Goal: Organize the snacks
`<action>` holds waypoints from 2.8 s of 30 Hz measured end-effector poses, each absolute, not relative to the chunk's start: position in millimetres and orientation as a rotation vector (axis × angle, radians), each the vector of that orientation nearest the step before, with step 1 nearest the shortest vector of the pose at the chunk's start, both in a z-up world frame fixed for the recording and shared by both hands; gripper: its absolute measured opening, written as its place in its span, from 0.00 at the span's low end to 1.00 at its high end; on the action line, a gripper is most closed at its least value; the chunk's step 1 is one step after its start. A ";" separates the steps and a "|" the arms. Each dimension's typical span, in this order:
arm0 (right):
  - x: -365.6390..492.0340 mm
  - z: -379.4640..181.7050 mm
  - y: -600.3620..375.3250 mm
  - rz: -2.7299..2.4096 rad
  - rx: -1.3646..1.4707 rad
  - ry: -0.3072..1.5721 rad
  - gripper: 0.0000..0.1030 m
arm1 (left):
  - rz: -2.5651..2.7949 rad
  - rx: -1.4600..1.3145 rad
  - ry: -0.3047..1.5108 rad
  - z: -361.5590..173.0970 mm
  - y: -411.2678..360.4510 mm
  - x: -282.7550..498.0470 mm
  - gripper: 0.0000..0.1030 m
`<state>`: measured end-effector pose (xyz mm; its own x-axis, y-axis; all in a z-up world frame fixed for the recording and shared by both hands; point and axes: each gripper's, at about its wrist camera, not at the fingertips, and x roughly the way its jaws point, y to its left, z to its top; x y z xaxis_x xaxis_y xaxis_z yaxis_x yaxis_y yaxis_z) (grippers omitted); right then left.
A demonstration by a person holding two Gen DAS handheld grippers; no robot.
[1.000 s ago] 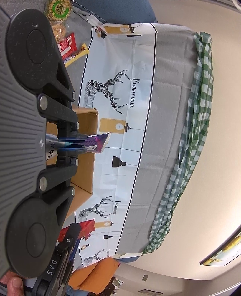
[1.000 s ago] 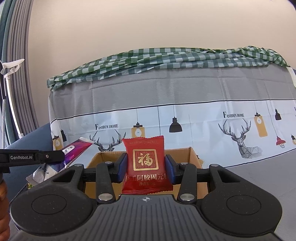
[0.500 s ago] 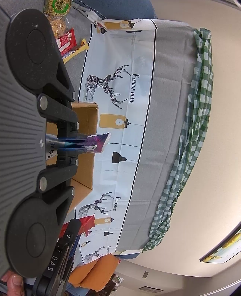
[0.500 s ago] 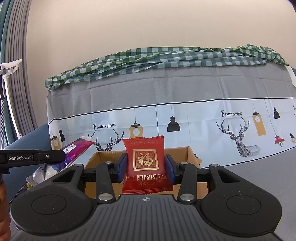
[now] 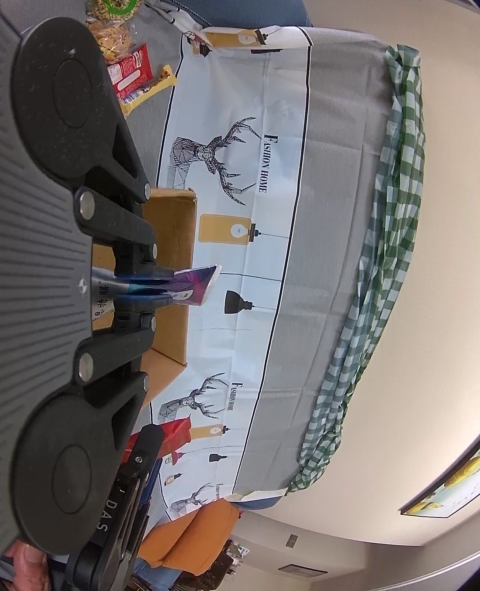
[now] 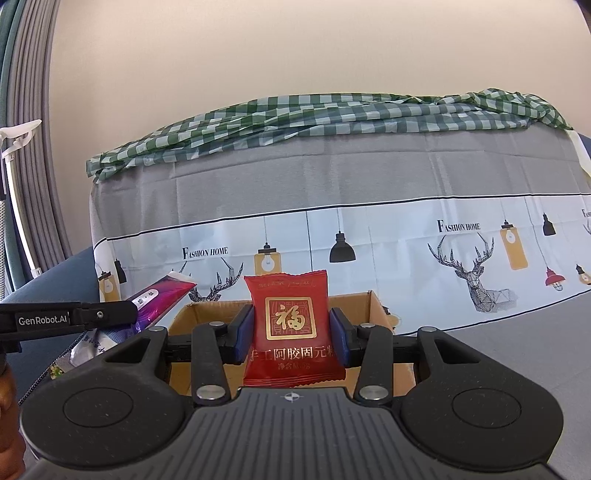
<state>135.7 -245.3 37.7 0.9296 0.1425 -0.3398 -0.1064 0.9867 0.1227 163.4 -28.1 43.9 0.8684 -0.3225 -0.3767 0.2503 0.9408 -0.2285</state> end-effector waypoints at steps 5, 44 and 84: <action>135.0 37.7 -246.6 0.117 0.108 0.356 0.44 | -0.307 -0.171 0.420 44.1 -31.2 163.1 0.07; 136.2 31.1 -136.9 0.191 0.059 0.390 0.71 | -0.155 -0.233 0.468 55.4 83.7 142.4 0.37; 172.6 -66.0 68.6 0.426 -0.017 0.618 0.55 | 0.207 -0.404 0.692 -1.6 248.4 149.2 0.11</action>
<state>172.6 68.6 -66.0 0.7316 0.3818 -0.5648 -0.3917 0.9135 0.1102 149.2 248.4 -1.6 0.7539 0.0521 -0.6549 -0.3161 0.9026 -0.2921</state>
